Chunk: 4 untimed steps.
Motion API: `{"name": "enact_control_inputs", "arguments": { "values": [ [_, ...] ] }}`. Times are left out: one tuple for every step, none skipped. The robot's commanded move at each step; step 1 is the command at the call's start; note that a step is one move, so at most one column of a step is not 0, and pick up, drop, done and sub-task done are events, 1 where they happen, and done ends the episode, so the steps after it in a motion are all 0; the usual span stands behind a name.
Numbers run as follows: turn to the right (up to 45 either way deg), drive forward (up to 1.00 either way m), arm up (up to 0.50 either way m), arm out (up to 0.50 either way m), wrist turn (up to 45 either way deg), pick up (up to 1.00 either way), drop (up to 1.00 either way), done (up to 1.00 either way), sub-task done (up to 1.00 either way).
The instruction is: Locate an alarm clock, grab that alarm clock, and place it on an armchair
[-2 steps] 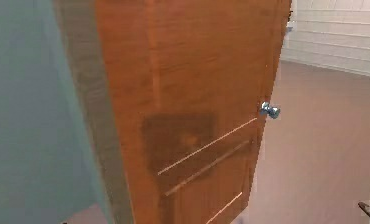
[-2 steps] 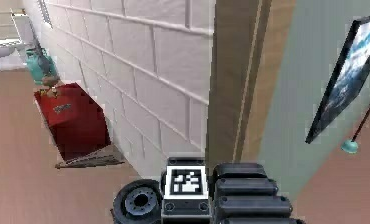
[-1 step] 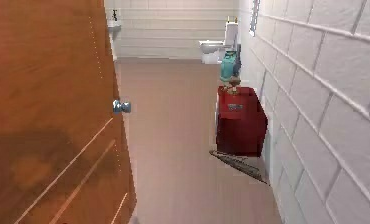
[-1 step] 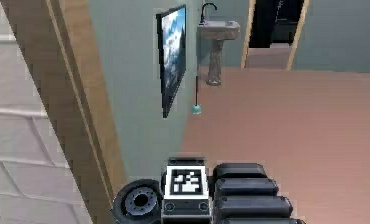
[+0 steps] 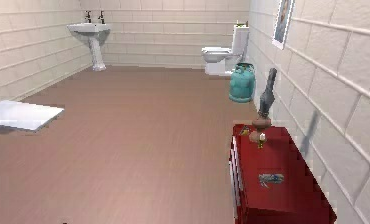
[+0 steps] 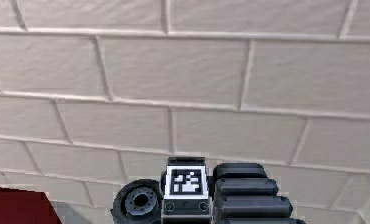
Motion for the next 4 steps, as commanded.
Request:
{"name": "enact_control_inputs", "arguments": {
  "values": [
    [6.0,0.0,0.0,0.0,0.0,0.0,0.0,0.0,0.0],
    [0.0,0.1,0.0,0.0,0.0,0.0,0.0,0.0,0.0],
    [-45.0,0.0,0.0,0.0,0.0,0.0,0.0,0.0,0.0],
    [-24.0,0.0,0.0,0.0,0.0,0.0,0.0,0.0,0.0]
  ]
}}
